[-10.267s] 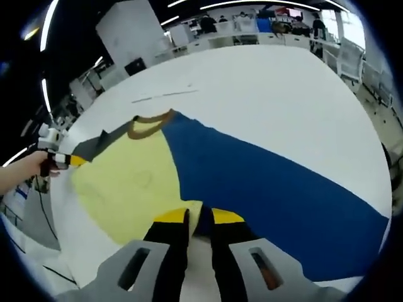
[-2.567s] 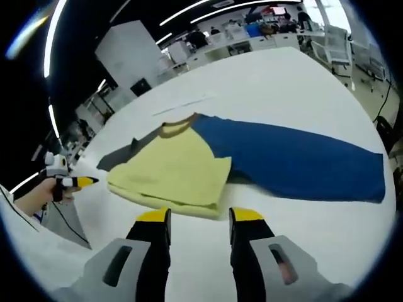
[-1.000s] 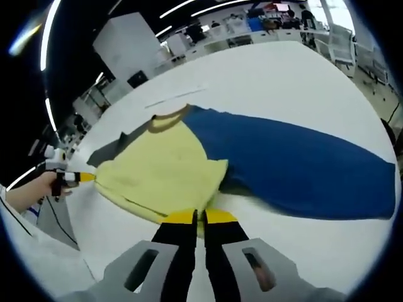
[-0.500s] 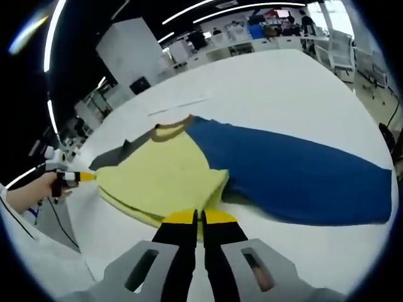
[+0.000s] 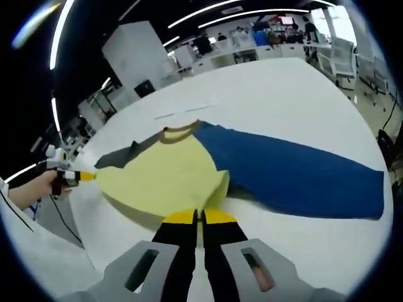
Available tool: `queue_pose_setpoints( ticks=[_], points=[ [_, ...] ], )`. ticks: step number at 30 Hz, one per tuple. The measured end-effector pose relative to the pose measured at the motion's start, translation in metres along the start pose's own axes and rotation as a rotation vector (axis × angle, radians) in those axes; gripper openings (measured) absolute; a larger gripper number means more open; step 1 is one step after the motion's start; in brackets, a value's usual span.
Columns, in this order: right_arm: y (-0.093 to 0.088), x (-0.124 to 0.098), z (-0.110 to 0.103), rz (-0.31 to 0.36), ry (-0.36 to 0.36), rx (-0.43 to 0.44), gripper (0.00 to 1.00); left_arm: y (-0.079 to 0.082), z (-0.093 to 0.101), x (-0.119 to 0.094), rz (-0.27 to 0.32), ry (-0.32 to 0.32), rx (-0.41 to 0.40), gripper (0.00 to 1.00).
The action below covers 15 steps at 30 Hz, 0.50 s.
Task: Fold the garment on the visible template until the final outline fits inside the template.
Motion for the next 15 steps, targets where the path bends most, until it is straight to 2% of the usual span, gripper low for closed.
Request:
queue_pose_setpoints(
  ticks=[6, 15],
  points=[
    [-0.011, -0.014, -0.008, 0.002, 0.009, -0.009, 0.03, -0.01, 0.009, -0.014, 0.0, -0.017, 0.022, 0.0],
    [-0.033, -0.03, -0.017, -0.002, 0.017, -0.011, 0.03, -0.039, 0.016, -0.03, -0.044, -0.012, 0.055, 0.0]
  ],
)
Point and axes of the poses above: the point that each gripper's makers call its tool centre point, and the gripper's own axes: x roughly forward along the fingers, z roughly to its right, y roughly out of its top, the point moved 9 cm from there along -x, roughly backward along the fingers, and after that the axes turned 7 degrees about -z, right-handed, at the moved point
